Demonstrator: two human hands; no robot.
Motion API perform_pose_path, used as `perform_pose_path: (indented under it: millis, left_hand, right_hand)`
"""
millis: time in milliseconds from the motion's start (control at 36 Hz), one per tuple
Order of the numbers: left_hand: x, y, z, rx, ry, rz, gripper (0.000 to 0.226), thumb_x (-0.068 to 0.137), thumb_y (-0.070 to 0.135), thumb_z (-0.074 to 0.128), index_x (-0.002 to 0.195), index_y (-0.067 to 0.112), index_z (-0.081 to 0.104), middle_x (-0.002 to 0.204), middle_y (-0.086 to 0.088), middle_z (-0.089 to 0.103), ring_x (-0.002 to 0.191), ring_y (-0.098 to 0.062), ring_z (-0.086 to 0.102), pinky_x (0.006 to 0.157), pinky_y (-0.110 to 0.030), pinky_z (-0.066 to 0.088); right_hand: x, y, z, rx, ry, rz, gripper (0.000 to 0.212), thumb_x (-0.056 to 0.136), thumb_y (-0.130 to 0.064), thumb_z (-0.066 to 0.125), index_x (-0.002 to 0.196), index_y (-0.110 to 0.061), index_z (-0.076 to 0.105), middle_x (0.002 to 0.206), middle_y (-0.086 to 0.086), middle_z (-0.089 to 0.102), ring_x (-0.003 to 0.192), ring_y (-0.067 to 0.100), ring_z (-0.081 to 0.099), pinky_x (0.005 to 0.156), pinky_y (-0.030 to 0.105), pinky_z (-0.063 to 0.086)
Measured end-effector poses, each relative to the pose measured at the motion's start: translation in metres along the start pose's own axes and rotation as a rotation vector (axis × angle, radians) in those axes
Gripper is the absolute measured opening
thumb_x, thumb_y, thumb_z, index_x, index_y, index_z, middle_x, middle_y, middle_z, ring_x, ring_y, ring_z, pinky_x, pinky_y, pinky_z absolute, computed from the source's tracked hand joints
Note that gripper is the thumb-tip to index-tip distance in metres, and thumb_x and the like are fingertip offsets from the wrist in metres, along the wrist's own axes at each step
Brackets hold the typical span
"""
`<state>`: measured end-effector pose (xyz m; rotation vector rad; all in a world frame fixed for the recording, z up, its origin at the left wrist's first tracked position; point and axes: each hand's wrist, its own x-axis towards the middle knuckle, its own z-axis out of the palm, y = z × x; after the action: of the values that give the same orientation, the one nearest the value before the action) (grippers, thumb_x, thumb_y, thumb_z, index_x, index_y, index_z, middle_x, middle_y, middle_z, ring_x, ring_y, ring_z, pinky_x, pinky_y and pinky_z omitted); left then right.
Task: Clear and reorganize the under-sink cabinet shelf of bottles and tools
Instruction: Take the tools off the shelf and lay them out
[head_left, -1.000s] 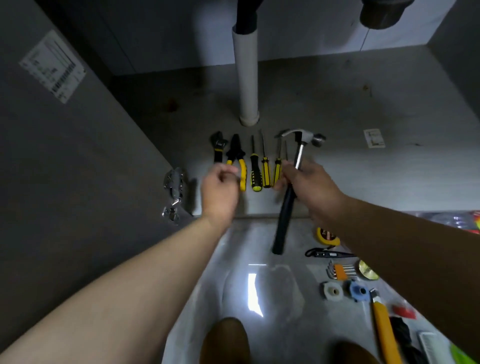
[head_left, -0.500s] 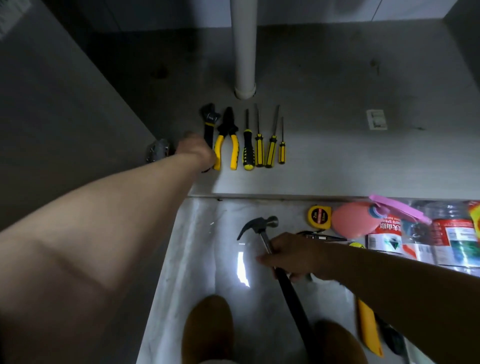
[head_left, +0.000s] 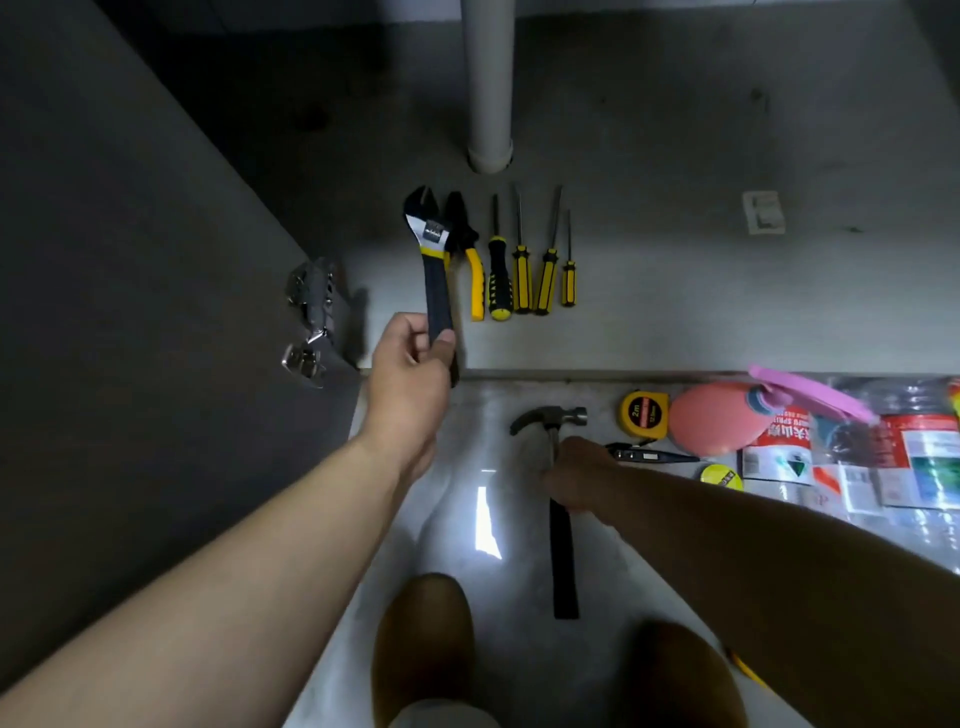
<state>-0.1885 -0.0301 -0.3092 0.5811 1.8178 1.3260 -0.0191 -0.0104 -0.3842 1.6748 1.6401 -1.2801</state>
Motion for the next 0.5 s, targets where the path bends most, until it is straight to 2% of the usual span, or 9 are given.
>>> perform_pose_path:
  millis: [83, 139, 167, 222, 250, 306, 333, 417, 500]
  left_hand:
    - [-0.020, -0.001, 0.003, -0.054, -0.127, 0.021, 0.009, 0.101, 0.001, 0.053, 0.109, 0.003, 0.058, 0.076, 0.003, 0.060, 0.068, -0.010, 0.052, 0.062, -0.021, 0.044]
    - [-0.030, -0.005, 0.000, -0.051, -0.225, -0.012, 0.012, 0.100, 0.002, 0.056, 0.112, 0.001, 0.059, 0.082, -0.001, 0.064, 0.073, -0.012, 0.056, 0.070, -0.027, 0.047]
    - [-0.035, -0.007, -0.002, -0.042, -0.269, -0.038, 0.015, 0.099, 0.002, 0.058, 0.113, -0.001, 0.059, 0.084, -0.004, 0.065, 0.076, -0.015, 0.057, 0.075, -0.031, 0.047]
    - [-0.043, -0.014, -0.008, -0.012, -0.346, -0.099, 0.019, 0.096, 0.002, 0.061, 0.115, -0.002, 0.060, 0.091, -0.009, 0.066, 0.084, -0.019, 0.060, 0.082, -0.034, 0.048]
    - [-0.047, -0.018, -0.011, -0.002, -0.387, -0.130, 0.019, 0.095, 0.001, 0.062, 0.114, -0.002, 0.060, 0.093, -0.009, 0.068, 0.086, -0.018, 0.062, 0.084, -0.034, 0.048]
    - [-0.054, -0.029, -0.019, 0.035, -0.483, -0.191, 0.014, 0.094, -0.002, 0.063, 0.107, 0.000, 0.061, 0.093, -0.011, 0.068, 0.086, -0.020, 0.062, 0.082, -0.034, 0.049]
    - [-0.057, -0.036, -0.025, 0.073, -0.529, -0.223, 0.011, 0.093, -0.003, 0.065, 0.101, 0.004, 0.062, 0.090, -0.012, 0.067, 0.084, -0.022, 0.061, 0.080, -0.034, 0.049]
    - [-0.067, -0.059, -0.039, 0.221, -0.603, -0.313, 0.030, 0.091, -0.003, 0.068, 0.075, 0.021, 0.059, 0.070, -0.003, 0.057, 0.068, -0.015, 0.055, 0.072, -0.034, 0.047]
    - [-0.072, -0.079, -0.047, 0.358, -0.634, -0.405, 0.032, 0.089, -0.002, 0.071, 0.073, 0.020, 0.054, 0.070, -0.002, 0.058, 0.067, -0.014, 0.063, 0.072, -0.036, 0.052]
  right_hand:
    - [0.002, 0.003, 0.004, 0.019, 0.024, -0.001, 0.050, 0.090, -0.027, 0.066, 0.130, -0.003, 0.050, 0.122, 0.014, 0.059, 0.114, 0.030, 0.060, 0.079, 0.032, 0.051]
    - [0.003, 0.003, 0.000, 0.049, 0.044, -0.001, 0.061, 0.088, -0.029, 0.068, 0.137, -0.004, 0.041, 0.123, 0.014, 0.058, 0.111, 0.030, 0.060, 0.077, 0.033, 0.052]
    - [0.002, 0.002, -0.004, 0.061, 0.048, -0.009, 0.062, 0.088, -0.030, 0.069, 0.137, -0.004, 0.040, 0.115, 0.012, 0.060, 0.102, 0.026, 0.062, 0.069, 0.030, 0.051]
    - [0.001, -0.001, -0.015, 0.068, 0.020, -0.031, 0.050, 0.093, -0.027, 0.064, 0.129, 0.003, 0.047, 0.092, 0.007, 0.061, 0.080, 0.018, 0.062, 0.056, 0.025, 0.048]
    - [0.002, -0.001, -0.019, 0.059, -0.001, -0.041, 0.040, 0.095, -0.021, 0.061, 0.124, 0.006, 0.054, 0.088, 0.008, 0.063, 0.076, 0.019, 0.065, 0.057, 0.028, 0.053]
    - [0.001, -0.001, -0.026, 0.077, -0.049, -0.059, 0.023, 0.096, -0.013, 0.057, 0.112, 0.002, 0.065, 0.095, 0.015, 0.071, 0.081, 0.025, 0.070, 0.073, 0.035, 0.062]
    - [-0.001, 0.000, -0.028, 0.105, -0.067, -0.064, 0.020, 0.096, -0.012, 0.055, 0.109, -0.001, 0.066, 0.095, 0.016, 0.072, 0.080, 0.026, 0.069, 0.075, 0.036, 0.060]
    - [-0.012, 0.005, -0.035, 0.117, -0.115, -0.106, 0.021, 0.094, -0.008, 0.050, 0.104, 0.002, 0.066, 0.087, 0.020, 0.067, 0.067, 0.026, 0.062, 0.061, 0.031, 0.053]
    - [-0.022, 0.014, -0.037, 0.060, -0.161, -0.134, 0.017, 0.098, -0.011, 0.047, 0.098, -0.004, 0.063, 0.087, 0.017, 0.068, 0.058, 0.020, 0.058, 0.053, 0.026, 0.047]
